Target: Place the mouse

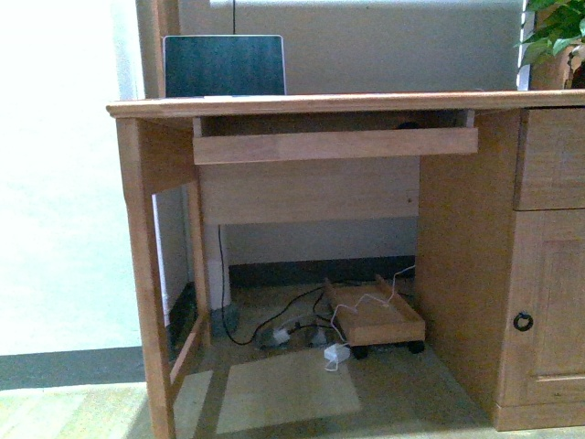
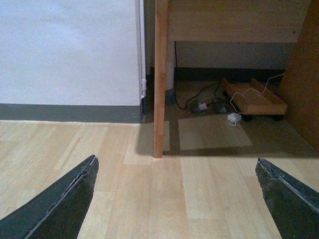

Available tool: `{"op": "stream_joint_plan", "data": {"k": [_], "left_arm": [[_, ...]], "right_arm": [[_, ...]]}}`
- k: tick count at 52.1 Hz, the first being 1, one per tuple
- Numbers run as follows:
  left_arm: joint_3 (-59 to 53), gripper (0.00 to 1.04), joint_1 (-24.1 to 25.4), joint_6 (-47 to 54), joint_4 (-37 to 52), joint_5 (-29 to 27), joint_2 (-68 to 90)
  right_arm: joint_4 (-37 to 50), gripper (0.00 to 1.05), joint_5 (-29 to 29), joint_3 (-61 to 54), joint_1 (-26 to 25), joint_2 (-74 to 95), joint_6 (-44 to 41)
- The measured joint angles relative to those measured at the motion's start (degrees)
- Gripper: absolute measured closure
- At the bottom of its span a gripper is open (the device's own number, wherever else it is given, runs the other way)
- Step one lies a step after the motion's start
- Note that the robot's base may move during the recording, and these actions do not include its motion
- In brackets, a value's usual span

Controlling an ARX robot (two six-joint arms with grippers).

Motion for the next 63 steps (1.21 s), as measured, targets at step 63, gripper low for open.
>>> {"op": "stream_joint_plan", "data": {"k": [63], "left_arm": [[0.00,0.08,0.00,0.00,0.00,0.00,0.00]], "right_arm": [[0.00,0.07,0.02,0.00,-0.02,-0.02,0.00]]}}
